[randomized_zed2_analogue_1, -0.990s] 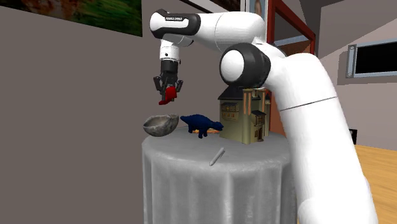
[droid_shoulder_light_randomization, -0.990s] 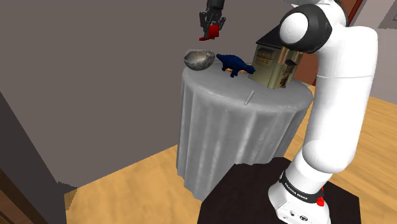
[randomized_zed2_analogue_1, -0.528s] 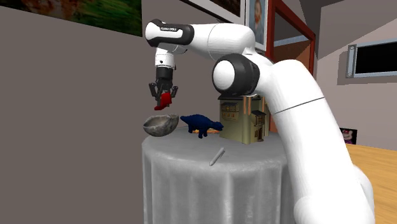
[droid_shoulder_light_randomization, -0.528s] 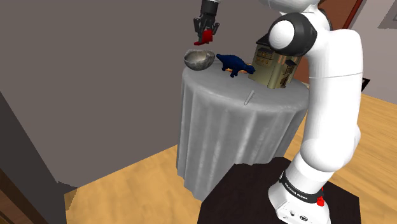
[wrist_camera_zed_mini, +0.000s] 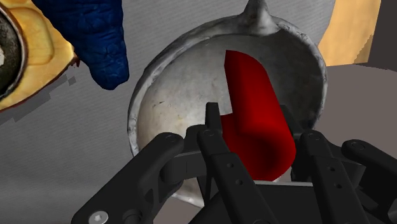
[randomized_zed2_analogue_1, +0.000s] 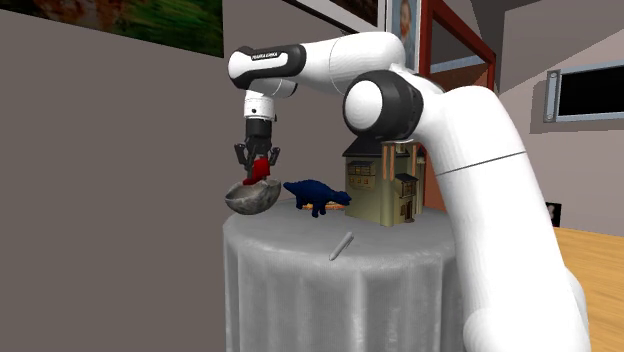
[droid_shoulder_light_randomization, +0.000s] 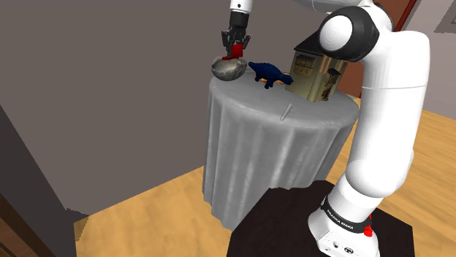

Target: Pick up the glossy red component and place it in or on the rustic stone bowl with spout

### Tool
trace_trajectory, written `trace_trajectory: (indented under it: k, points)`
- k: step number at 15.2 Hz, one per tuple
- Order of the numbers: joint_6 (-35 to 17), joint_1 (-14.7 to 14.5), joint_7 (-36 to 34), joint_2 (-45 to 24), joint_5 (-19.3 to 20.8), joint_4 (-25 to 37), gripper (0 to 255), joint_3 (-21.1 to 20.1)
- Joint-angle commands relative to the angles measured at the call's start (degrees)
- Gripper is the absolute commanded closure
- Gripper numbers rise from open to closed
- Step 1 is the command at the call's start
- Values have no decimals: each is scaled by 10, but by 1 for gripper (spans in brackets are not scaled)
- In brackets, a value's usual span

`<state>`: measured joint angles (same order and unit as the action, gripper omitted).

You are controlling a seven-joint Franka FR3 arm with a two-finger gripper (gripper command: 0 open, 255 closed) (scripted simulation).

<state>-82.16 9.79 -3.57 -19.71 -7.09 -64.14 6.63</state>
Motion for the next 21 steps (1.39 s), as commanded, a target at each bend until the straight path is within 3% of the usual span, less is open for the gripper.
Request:
trace_trajectory:
  k: [1, 6, 7, 12, 16, 21]
  points:
    - [-4, 0, 0, 2, 0, -5, 255, 0]
    - [-4, 0, 0, 2, 0, -5, 255, 0]
    - [-4, 0, 0, 2, 0, -5, 0, 0]
    - [-4, 0, 0, 2, 0, -5, 0, 0]
    - [123, 18, -5, -81, -12, 204, 0, -1]
    - [123, 18, -5, -81, -12, 204, 0, -1]
